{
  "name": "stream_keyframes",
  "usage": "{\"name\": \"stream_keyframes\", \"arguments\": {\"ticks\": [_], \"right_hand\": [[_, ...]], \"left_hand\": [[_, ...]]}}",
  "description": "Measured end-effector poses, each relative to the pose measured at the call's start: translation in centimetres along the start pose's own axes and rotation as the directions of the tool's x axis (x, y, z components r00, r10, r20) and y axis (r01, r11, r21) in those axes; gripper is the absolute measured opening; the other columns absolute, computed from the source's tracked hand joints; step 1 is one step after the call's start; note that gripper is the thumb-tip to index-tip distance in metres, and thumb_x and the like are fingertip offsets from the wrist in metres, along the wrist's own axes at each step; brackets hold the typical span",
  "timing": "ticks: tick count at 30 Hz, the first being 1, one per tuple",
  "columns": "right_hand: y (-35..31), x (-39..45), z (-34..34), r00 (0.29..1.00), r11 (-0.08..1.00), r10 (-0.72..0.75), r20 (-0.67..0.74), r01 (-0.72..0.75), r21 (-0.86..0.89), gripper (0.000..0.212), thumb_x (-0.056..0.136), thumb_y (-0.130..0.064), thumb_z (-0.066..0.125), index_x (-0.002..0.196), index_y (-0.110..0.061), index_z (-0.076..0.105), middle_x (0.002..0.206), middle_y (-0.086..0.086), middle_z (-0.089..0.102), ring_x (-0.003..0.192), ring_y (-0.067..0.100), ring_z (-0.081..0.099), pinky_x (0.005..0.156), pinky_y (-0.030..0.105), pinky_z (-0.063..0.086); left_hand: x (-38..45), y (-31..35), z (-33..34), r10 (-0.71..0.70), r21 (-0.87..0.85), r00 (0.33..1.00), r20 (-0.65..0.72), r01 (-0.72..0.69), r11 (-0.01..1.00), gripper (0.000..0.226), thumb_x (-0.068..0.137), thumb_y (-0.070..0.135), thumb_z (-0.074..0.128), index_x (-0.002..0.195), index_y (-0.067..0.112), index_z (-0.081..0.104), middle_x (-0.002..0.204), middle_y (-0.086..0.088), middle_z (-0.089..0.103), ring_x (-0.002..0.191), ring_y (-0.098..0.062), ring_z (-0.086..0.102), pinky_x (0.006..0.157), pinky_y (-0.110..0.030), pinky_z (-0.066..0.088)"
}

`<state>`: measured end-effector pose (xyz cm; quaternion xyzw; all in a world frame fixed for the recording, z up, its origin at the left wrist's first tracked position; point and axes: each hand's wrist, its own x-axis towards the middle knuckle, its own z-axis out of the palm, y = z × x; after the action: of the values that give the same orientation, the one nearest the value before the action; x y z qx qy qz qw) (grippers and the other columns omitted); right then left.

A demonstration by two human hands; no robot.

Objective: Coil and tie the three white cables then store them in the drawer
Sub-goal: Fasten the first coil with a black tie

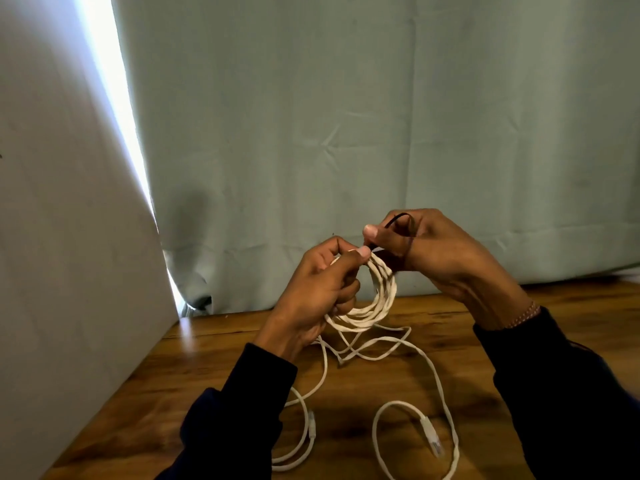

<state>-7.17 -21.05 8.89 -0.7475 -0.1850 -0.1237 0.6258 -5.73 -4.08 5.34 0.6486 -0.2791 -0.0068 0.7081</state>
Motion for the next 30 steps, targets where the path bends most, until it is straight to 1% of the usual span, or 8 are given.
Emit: {"name": "stream_keyframes", "arguments": {"ticks": [4,6,10,13,17,22,27,30], "right_hand": [[0.7,0.2,0.7,0.959,0.923,-0.219,-0.178,0.145,-0.355,0.022,0.092,-0.035,0.068,0.087,-0.014,0.069,0.085,-0.001,0.071,0.065,0.012,0.072,0.059,0.025,0.056],[1.2,0.6,1.2,0.905,0.837,-0.345,-0.251,0.175,-0.519,0.024,0.091,-0.038,0.068,0.084,-0.015,0.067,0.084,-0.004,0.069,0.062,0.011,0.067,0.055,0.022,0.049],[2.8,1.2,2.0,0.817,0.727,-0.488,-0.308,0.185,-0.661,0.022,0.091,-0.032,0.072,0.080,-0.014,0.066,0.077,-0.004,0.065,0.061,0.004,0.054,0.054,0.009,0.033],[3.7,1.6,2.3,0.763,0.680,-0.558,-0.327,0.195,-0.707,0.021,0.092,-0.025,0.073,0.077,-0.015,0.063,0.075,-0.001,0.064,0.061,0.003,0.051,0.054,0.006,0.035],[3.6,1.7,2.3,0.739,0.662,-0.597,-0.311,0.236,-0.711,0.017,0.091,-0.024,0.074,0.080,-0.013,0.067,0.078,-0.003,0.066,0.065,-0.002,0.054,0.059,0.003,0.038],[2.9,1.3,2.3,0.719,0.676,-0.648,-0.250,0.392,-0.624,0.010,0.092,-0.016,0.074,0.088,-0.006,0.071,0.080,-0.023,0.060,0.076,-0.023,0.058,0.062,0.000,0.044],[2.7,0.6,3.1,0.708,0.635,-0.679,-0.196,0.433,-0.640,0.010,0.094,-0.005,0.069,0.085,0.000,0.067,0.075,-0.017,0.057,0.073,-0.031,0.051,0.060,-0.004,0.039],[2.5,0.4,3.4,0.698,0.609,-0.695,-0.174,0.443,-0.658,0.009,0.095,-0.007,0.068,0.086,-0.003,0.066,0.078,-0.007,0.065,0.078,-0.023,0.057,0.064,0.001,0.044]], "left_hand": [[-0.1,0.1,0.4,-0.070,-0.076,0.997,-0.014,0.069,0.995,0.025,0.104,0.027,0.049,0.085,0.012,0.057,0.058,0.000,0.034,0.046,-0.010,0.026,0.040,-0.021,0.023],[-0.1,0.0,0.6,-0.092,-0.029,0.994,-0.051,0.091,0.995,0.029,0.105,0.032,0.045,0.087,0.013,0.056,0.058,0.001,0.036,0.047,-0.010,0.028,0.042,-0.021,0.024],[0.1,-0.2,0.8,-0.076,0.130,0.991,-0.109,0.089,0.987,0.033,0.107,0.035,0.038,0.093,0.010,0.054,0.058,0.002,0.041,0.047,-0.007,0.034,0.043,-0.020,0.029],[0.1,-0.4,0.9,-0.065,0.185,0.991,-0.117,0.087,0.979,0.030,0.107,0.034,0.039,0.098,0.008,0.053,0.062,0.000,0.044,0.051,-0.008,0.037,0.045,-0.020,0.031],[0.2,-0.6,0.6,-0.030,0.261,0.993,-0.111,0.059,0.964,0.028,0.106,0.033,0.042,0.100,0.009,0.054,0.077,-0.007,0.050,0.060,-0.012,0.044,0.047,-0.021,0.037],[0.2,-0.6,1.0,0.044,0.332,0.981,-0.188,0.021,0.943,0.028,0.105,0.038,0.041,0.096,0.015,0.055,0.074,0.000,0.051,0.061,-0.010,0.046,0.050,-0.022,0.040],[0.4,-1.1,0.9,0.134,0.380,0.965,-0.227,-0.039,0.924,0.022,0.106,0.034,0.042,0.091,0.020,0.050,0.079,-0.007,0.048,0.066,-0.018,0.043,0.053,-0.028,0.036],[0.5,-1.2,0.9,0.127,0.360,0.962,-0.241,-0.033,0.932,0.017,0.106,0.028,0.044,0.098,0.015,0.052,0.081,-0.011,0.050,0.067,-0.021,0.046,0.052,-0.028,0.038]]}}
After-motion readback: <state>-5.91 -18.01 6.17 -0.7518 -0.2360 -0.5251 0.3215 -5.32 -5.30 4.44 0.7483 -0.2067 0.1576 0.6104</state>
